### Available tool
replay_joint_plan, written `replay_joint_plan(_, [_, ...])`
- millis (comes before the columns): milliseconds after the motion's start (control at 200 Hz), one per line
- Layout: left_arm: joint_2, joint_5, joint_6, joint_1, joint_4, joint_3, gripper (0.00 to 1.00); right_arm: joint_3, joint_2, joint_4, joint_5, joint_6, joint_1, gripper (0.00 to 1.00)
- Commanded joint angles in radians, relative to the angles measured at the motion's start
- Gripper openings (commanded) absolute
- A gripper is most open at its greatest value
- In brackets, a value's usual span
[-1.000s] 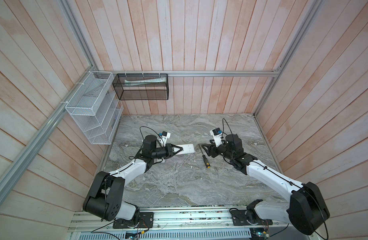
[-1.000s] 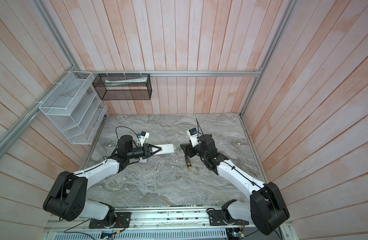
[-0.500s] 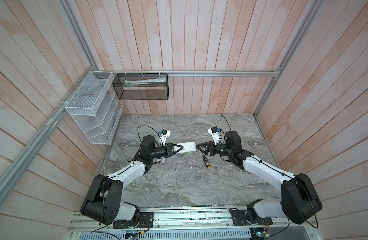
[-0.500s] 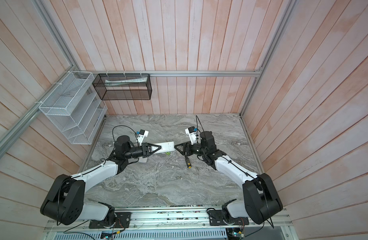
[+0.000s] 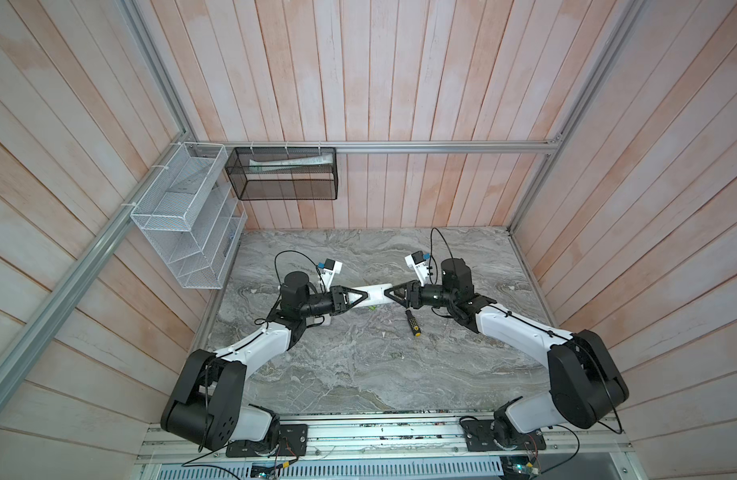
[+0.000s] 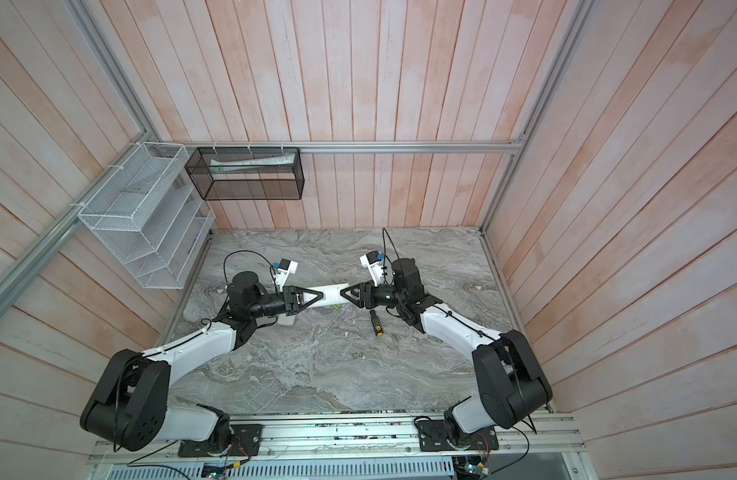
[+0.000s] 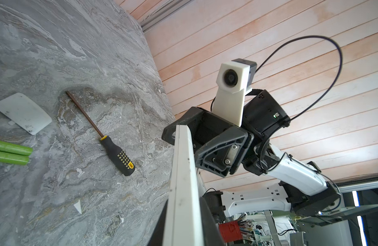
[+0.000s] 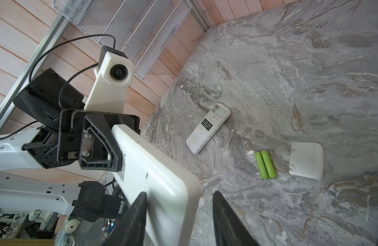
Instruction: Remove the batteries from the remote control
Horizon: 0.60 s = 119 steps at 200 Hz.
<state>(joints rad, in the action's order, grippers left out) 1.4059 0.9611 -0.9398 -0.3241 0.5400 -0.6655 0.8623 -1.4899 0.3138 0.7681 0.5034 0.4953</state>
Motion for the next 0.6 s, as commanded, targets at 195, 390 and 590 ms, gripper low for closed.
replay_joint_plan(195, [-0.021, 0.028, -0.029, 0.003, 0.096, 0.015, 0.0, 0.029, -0.038, 0.074, 0.078, 0.047, 0.004, 0.46])
replay_joint_plan(390, [-0.019, 0.036, -0.058, 0.004, 0.143, 0.019, 0.0, 0.027, -0.047, 0.09, 0.091, 0.07, 0.004, 0.35])
replay_joint_plan(590, [-0.034, 0.043, -0.086, 0.007, 0.179, 0.027, 0.0, 0.02, -0.047, 0.087, 0.079, 0.077, -0.005, 0.28])
